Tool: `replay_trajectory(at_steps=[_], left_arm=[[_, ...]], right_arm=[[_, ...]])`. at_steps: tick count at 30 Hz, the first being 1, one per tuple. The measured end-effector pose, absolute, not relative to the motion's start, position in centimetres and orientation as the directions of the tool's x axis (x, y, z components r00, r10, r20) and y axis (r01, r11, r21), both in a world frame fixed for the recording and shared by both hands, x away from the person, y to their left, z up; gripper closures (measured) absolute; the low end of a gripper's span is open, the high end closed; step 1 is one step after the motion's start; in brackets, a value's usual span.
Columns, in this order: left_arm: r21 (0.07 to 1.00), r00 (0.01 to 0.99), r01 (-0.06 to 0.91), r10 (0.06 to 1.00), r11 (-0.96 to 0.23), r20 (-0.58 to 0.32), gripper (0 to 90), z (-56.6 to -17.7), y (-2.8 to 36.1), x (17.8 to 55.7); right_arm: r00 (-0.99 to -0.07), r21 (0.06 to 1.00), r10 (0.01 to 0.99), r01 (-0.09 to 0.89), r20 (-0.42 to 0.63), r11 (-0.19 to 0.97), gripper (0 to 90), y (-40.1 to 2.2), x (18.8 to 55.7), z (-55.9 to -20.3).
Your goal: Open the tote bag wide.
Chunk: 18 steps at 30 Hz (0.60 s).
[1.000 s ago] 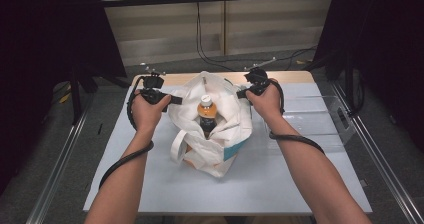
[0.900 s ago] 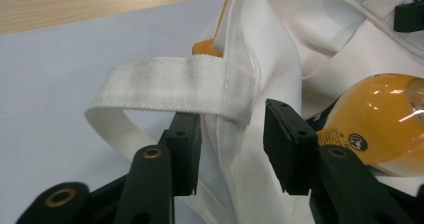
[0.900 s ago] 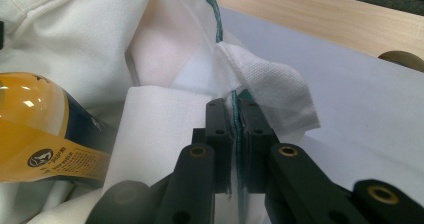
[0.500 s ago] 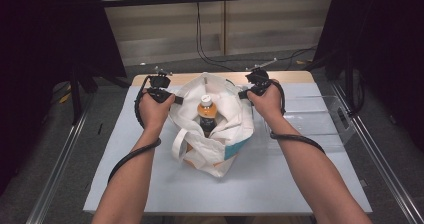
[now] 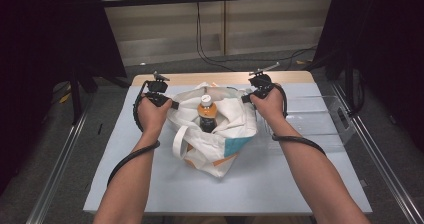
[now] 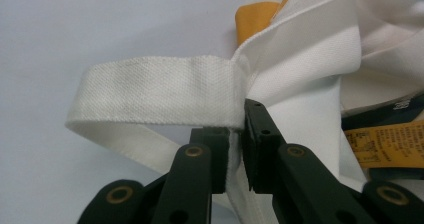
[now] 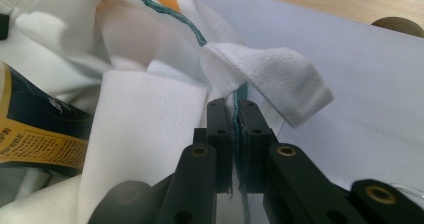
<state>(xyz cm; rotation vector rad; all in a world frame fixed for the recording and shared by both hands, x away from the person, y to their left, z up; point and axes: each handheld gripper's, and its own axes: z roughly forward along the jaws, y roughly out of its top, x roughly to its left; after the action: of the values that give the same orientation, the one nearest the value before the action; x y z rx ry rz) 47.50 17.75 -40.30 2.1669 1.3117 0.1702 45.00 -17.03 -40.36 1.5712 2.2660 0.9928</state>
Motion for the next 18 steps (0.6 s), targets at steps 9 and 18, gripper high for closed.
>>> replay_trajectory(at_steps=[9, 18], left_arm=[[0.529, 0.498, 0.776, 0.848, -0.342, -0.182, 81.8, -41.1, 17.8, 47.3], [0.532, 0.475, 0.786, 0.858, -0.314, -0.195, 81.8, -41.8, 17.6, 47.1]], right_arm=[[-0.401, 0.610, 0.899, 0.762, 0.178, 0.219, 86.1, -16.8, 44.9, -40.9], [-0.398, 0.605, 0.897, 0.767, 0.191, 0.211, 86.3, -16.9, 44.8, -41.4]])
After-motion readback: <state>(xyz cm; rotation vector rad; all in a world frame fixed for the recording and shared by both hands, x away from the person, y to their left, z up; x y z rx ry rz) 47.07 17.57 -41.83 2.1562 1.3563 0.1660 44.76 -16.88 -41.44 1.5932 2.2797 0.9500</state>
